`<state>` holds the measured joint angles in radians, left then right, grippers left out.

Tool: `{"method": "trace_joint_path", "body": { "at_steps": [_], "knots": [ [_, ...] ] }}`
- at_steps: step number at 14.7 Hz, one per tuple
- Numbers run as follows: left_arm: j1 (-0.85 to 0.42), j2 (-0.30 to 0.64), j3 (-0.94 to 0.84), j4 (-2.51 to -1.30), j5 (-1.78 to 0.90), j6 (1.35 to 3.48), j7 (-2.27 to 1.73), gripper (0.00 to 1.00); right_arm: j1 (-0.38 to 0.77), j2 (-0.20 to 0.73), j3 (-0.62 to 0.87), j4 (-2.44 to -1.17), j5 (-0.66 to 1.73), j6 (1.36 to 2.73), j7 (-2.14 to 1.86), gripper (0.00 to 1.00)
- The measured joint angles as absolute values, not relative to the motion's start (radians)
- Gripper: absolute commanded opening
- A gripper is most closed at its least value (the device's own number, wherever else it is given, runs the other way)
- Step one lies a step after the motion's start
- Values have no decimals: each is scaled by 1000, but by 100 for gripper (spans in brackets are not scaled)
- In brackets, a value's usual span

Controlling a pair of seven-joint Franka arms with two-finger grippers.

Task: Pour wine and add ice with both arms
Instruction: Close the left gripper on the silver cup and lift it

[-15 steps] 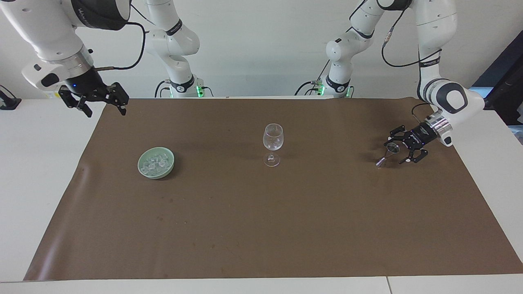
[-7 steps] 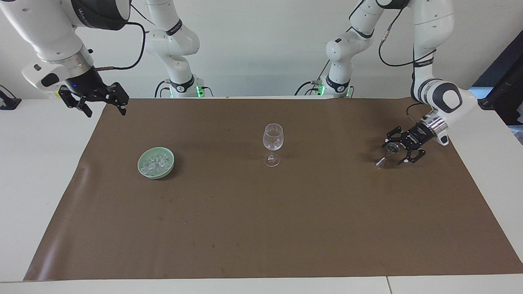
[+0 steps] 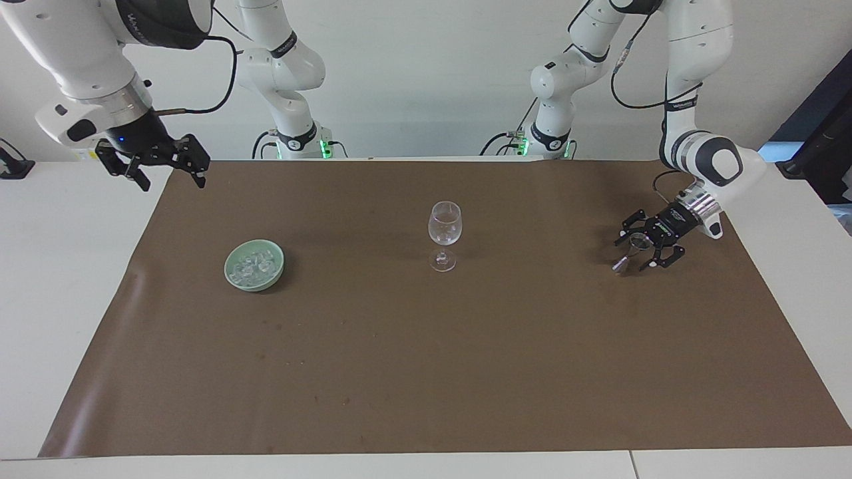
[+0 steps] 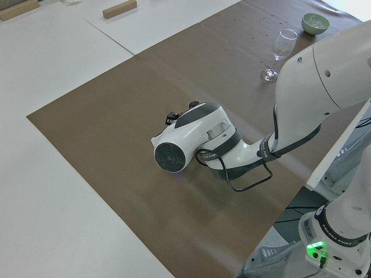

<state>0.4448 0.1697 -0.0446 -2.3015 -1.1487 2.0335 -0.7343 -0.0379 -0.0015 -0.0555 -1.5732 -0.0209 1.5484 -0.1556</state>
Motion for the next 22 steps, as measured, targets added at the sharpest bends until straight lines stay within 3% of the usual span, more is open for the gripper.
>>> {"method": "trace_joint_path", "body": {
  "at_steps": [1, 2, 10, 14, 22],
  "knots": [
    [445, 169, -44, -2302, -1149, 2034, -734, 19, -38, -2, -55, -1573, -21, 1548, -156, 100],
    [445, 169, -43, -2302, -1149, 2034, -733, 0, -38, -2, -56, -1573, -21, 1548, -156, 100],
    [458, 143, -39, -2302, -1154, 1998, -730, 0, -38, -2, -55, -1573, -21, 1548, -156, 100],
    [430, 47, -42, -2300, -1156, 1952, -813, 0, -38, -2, -55, -1573, -21, 1548, -156, 100],
    [209, -152, -50, -2301, -1157, 1926, -1054, 0, -38, -2, -55, -1573, -21, 1548, -156, 100]
  ]
}}
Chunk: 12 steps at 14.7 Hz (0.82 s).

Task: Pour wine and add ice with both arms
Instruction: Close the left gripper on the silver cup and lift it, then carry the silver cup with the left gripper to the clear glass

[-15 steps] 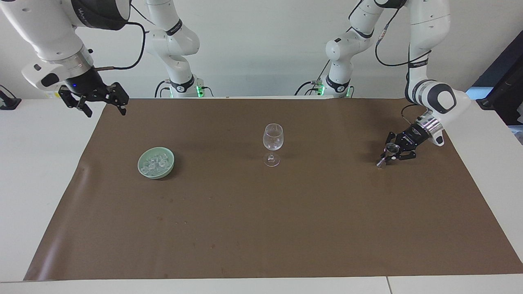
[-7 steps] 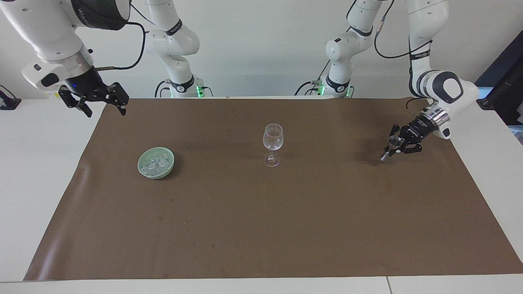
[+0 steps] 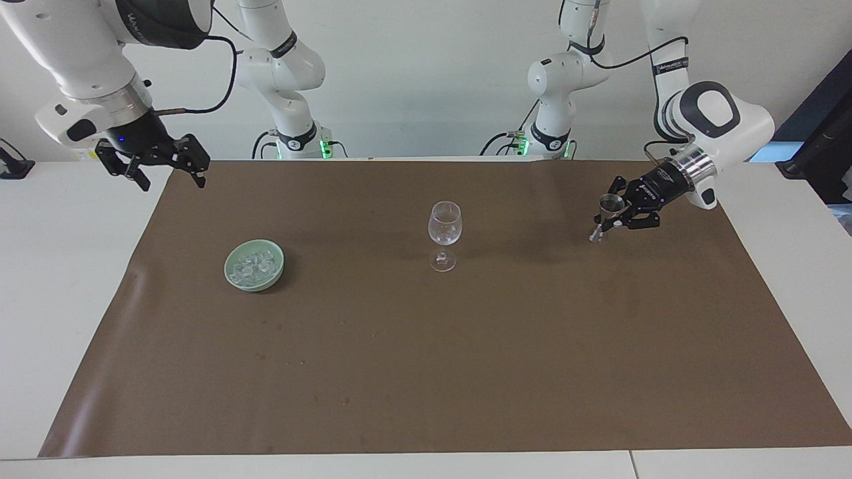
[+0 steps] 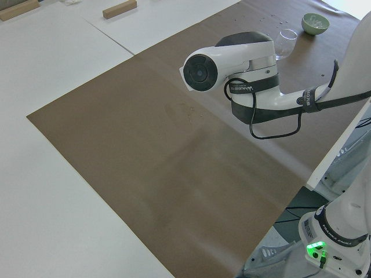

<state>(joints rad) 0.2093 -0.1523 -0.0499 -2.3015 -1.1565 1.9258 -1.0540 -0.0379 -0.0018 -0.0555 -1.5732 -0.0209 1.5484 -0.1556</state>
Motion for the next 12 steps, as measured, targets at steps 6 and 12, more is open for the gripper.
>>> {"method": "trace_joint_path", "body": {
  "at_steps": [6, 12],
  "knots": [
    [79, -210, -182, -2298, -1156, 2079, -1267, 0, -38, -2, -55, -1573, -21, 1548, -156, 100],
    [70, -215, -403, -2292, -1116, 2251, -1399, 0, -38, -2, -55, -1573, -21, 1548, -156, 100]
  ]
}}
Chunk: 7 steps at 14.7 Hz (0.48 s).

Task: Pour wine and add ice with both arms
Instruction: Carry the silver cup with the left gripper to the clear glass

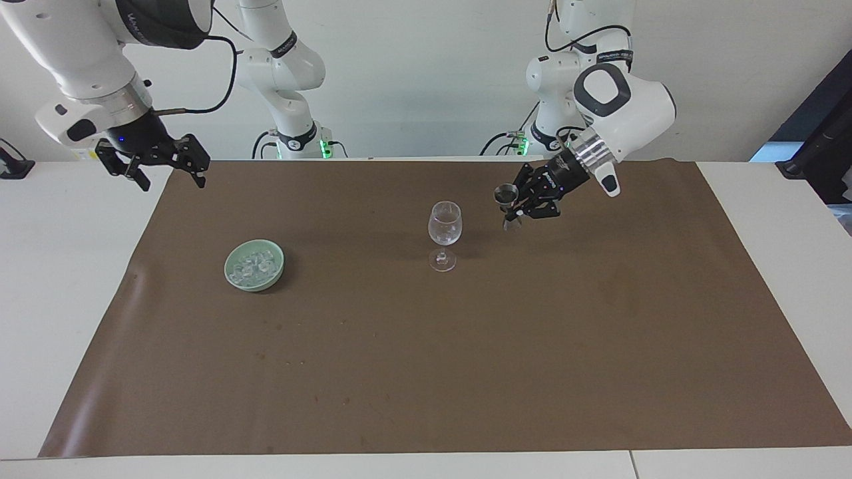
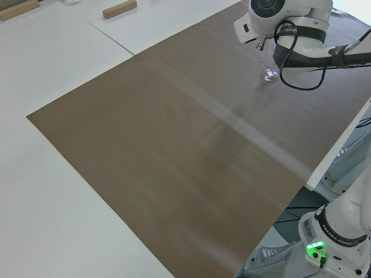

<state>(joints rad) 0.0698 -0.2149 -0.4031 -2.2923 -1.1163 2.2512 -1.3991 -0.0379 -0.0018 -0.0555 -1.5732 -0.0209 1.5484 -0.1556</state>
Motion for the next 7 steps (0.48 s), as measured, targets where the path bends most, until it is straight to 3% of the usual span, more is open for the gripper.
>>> {"method": "trace_joint_path", "body": {
  "at_steps": [7],
  "knots": [
    [34, -192, -495, -2249, -860, 2359, -1577, 0, -38, -2, -56, -1573, -21, 1548, -156, 100]
  ]
}}
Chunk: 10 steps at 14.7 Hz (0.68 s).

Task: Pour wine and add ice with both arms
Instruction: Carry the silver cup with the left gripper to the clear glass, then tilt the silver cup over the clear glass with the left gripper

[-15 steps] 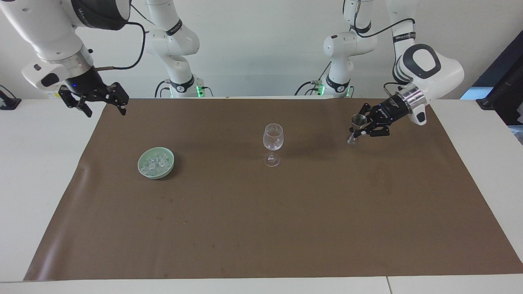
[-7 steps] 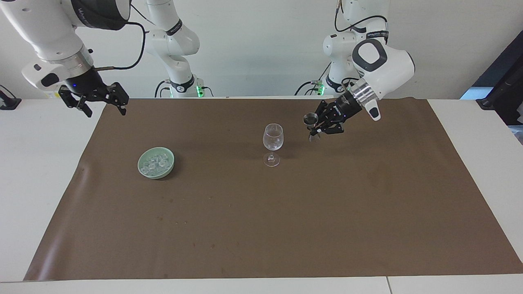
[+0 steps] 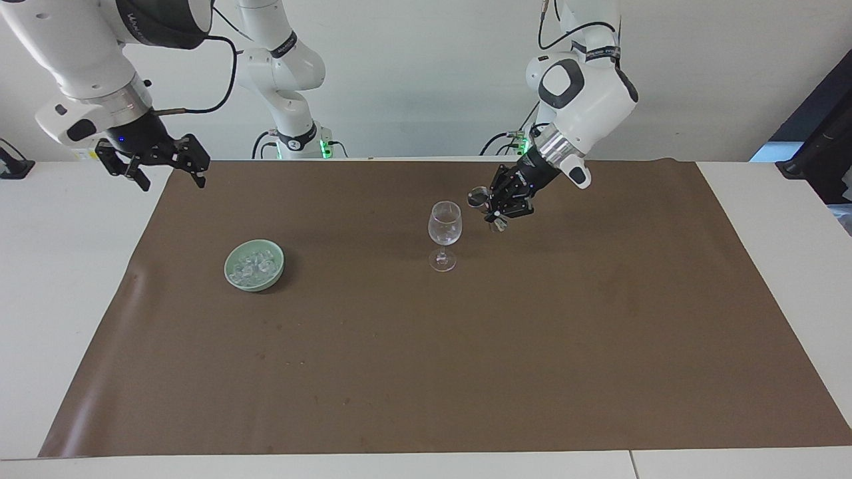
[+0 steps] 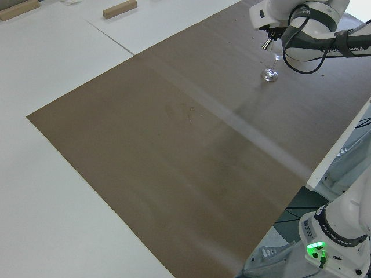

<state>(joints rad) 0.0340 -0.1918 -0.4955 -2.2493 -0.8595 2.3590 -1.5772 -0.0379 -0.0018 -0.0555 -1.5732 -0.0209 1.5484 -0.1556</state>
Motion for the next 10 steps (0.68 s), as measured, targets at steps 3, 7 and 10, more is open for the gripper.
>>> {"method": "trace_joint_path", "body": {
  "at_steps": [3, 7, 10],
  "knots": [
    [-6, -169, -497, -2226, -701, 2397, -1682, 0, -38, -2, -56, -1573, -21, 1548, -156, 100],
    [-48, -145, -498, -2208, -515, 2407, -1771, 0, -38, -2, -55, -1573, -21, 1548, -156, 100],
    [-70, -141, -500, -2206, -373, 2407, -1834, 0, -38, -2, -55, -1573, -21, 1548, -156, 100]
  ]
}}
